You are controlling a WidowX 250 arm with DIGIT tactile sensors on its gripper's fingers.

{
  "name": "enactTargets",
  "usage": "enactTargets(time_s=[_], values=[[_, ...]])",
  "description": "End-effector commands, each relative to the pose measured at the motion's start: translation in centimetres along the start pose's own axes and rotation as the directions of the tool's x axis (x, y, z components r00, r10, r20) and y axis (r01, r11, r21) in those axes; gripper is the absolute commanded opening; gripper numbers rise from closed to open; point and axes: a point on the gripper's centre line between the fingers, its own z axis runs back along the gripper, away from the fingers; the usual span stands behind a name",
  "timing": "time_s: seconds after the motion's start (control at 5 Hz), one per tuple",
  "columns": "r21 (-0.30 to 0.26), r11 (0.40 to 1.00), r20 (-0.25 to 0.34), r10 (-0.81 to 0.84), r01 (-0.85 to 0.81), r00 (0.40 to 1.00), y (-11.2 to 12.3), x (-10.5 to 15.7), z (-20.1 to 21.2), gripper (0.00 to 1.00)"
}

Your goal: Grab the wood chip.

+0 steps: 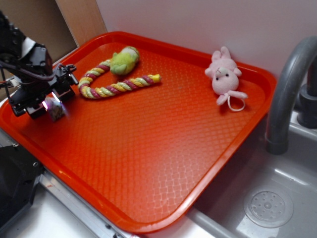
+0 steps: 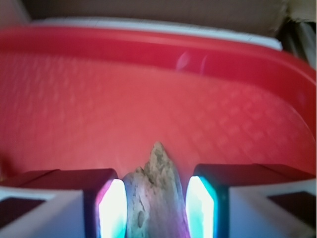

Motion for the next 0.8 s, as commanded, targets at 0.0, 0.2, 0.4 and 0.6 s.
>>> enactTargets(time_s=[0.0,0.2,0.4,0.6], values=[[-0.329,0.905,-0.237,-0.358,0.272,0.903,-2.4,5.1,6.1,0.00],[-0.458,0.783,-0.249,-0.567,0.421,0.785,-4.6,5.7,8.8,0.00],[-0.579,0.654,-0.182,-0.686,0.487,0.705,-6.1,4.8,12.5,0.00],[-0.599,0.598,-0.154,-0.738,0.532,0.657,-7.0,4.2,15.5,0.00]])
